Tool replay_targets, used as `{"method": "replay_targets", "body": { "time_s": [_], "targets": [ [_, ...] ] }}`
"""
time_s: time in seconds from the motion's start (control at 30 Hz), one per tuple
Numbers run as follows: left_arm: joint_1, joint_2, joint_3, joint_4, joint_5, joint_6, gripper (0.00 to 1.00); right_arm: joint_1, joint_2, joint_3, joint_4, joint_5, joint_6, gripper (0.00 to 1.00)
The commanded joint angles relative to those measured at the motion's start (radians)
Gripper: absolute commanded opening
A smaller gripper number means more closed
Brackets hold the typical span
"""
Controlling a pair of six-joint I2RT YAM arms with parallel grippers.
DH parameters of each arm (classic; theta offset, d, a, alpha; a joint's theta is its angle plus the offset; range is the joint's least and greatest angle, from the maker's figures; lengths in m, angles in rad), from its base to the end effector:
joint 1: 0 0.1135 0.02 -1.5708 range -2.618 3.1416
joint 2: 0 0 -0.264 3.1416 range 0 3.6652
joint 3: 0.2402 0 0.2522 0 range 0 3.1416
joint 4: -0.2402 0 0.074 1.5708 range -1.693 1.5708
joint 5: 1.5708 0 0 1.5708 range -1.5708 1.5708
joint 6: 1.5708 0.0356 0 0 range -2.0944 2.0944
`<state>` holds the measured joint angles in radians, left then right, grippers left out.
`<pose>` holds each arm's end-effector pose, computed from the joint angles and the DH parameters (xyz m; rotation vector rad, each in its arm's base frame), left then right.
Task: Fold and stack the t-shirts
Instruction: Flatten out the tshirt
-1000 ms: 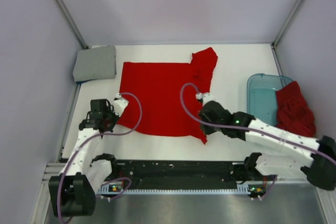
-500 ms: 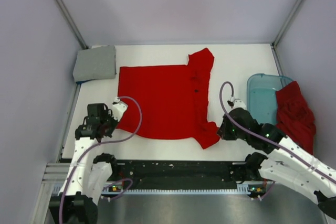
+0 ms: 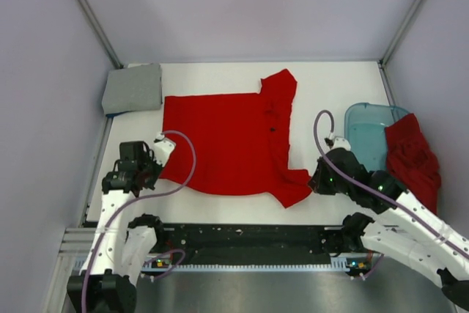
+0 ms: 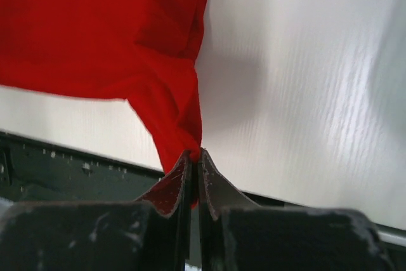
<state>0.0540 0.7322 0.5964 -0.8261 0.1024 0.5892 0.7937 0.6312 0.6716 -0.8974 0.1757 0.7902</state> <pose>0.1371 0.0038 0.2265 0.7082 2.4289 0.1283 0.0890 0.0816 0.2567 0.0769 2.4741 0.5035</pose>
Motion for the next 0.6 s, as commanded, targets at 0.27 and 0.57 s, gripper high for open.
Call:
{"method": "replay_targets", "body": {
  "time_s": [0.27, 0.57],
  "targets": [
    [-0.002, 0.72, 1.194, 0.289, -0.05, -0.172, 0.0, -0.636, 0.914, 1.295, 0.318, -0.311, -0.391, 0.0],
    [-0.003, 0.737, 1.364, 0.355, 0.032, -0.163, 0.0, -0.714, 0.817, 1.464, 0.304, -0.315, -0.479, 0.0]
  ]
}}
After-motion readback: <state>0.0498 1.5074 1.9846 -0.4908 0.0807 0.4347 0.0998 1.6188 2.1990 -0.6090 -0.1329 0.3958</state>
